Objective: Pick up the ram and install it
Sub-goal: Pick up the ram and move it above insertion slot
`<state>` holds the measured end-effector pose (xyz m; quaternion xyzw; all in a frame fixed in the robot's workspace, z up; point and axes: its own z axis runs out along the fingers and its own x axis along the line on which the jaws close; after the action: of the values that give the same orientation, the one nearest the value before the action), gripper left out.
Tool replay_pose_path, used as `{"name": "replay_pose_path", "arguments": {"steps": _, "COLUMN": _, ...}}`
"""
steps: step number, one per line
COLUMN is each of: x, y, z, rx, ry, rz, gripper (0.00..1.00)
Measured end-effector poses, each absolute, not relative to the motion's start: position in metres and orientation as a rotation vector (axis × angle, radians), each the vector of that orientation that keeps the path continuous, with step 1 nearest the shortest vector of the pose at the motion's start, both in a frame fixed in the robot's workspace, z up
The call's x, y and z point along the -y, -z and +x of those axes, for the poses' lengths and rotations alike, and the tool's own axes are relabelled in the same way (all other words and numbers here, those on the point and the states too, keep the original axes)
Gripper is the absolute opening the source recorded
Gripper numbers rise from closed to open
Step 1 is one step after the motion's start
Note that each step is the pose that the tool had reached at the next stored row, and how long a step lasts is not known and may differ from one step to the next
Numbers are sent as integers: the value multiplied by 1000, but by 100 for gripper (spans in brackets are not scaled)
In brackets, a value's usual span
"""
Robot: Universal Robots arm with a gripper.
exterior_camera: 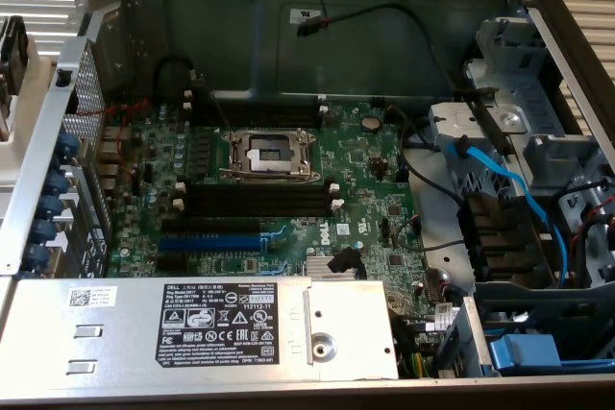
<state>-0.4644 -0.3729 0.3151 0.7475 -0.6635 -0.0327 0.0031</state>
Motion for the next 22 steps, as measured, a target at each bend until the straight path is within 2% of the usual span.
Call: {"name": "replay_pose_path", "arguments": {"steps": 22, "x": 377, "y": -394, "z": -457, "rx": 2080, "ry": 104, "rz": 2343, "gripper": 12}}
